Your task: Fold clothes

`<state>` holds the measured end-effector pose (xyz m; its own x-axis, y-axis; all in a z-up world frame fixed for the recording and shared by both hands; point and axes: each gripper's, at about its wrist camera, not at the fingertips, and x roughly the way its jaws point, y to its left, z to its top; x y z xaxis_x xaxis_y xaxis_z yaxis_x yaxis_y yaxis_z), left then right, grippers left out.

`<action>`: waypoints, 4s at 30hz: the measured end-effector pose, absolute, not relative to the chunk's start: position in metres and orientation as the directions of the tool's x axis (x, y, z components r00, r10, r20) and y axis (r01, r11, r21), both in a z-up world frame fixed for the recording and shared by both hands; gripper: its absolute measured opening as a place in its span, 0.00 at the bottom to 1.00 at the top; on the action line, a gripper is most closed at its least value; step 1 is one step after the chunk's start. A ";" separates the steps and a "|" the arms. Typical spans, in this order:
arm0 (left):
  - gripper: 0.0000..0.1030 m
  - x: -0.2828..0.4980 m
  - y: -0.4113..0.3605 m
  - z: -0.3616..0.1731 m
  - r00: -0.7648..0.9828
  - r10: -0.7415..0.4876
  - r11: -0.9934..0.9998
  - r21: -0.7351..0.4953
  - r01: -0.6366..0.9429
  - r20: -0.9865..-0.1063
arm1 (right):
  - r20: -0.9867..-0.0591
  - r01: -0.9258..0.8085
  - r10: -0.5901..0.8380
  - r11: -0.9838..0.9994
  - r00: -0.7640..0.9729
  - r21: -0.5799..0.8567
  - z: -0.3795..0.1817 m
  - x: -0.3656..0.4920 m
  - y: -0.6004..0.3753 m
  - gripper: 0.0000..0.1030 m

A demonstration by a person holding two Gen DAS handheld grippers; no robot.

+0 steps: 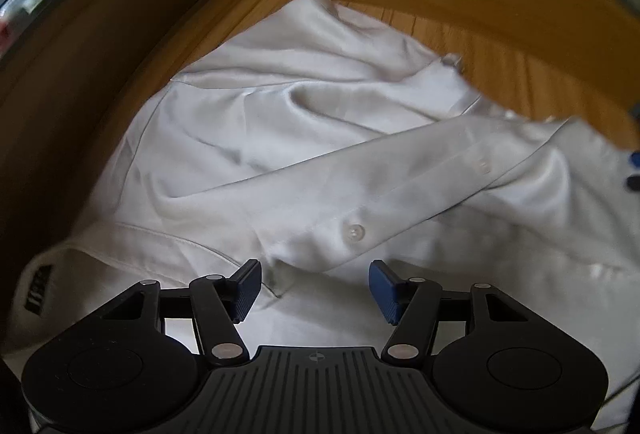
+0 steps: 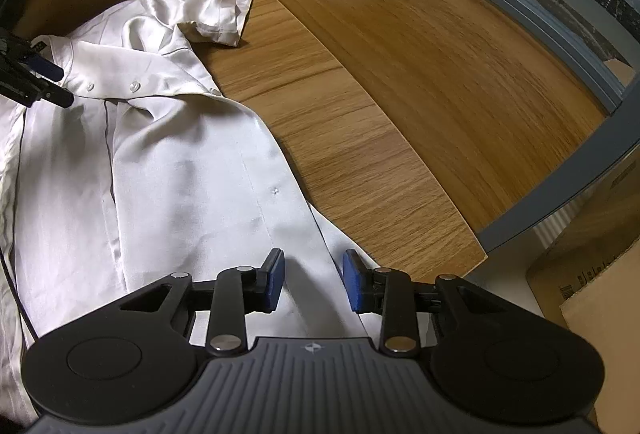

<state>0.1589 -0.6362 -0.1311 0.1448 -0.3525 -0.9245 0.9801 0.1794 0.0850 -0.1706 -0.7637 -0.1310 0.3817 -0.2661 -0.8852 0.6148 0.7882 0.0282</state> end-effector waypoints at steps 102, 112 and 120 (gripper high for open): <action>0.40 0.141 -0.297 -0.084 0.277 -0.245 0.558 0.098 0.824 -0.929 | -0.897 0.156 0.093 0.972 0.433 0.176 -0.159 -0.202 -0.595 0.12; 0.41 0.146 -0.271 -0.089 0.261 -0.346 0.460 0.080 0.884 -0.901 | -0.900 0.379 -0.081 0.920 0.428 0.098 -0.142 -0.226 -0.504 0.14; 0.53 0.136 -0.266 -0.099 0.201 -0.394 0.351 0.055 0.935 -0.897 | -0.892 0.513 -0.143 0.851 0.430 0.111 -0.135 -0.222 -0.418 0.30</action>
<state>0.1358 -0.2658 -0.0987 0.2011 -0.3942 -0.8967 0.9346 0.3514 0.0551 -0.2217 -0.4178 -0.1354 0.4297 -0.1430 -0.8916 0.5131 0.8512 0.1108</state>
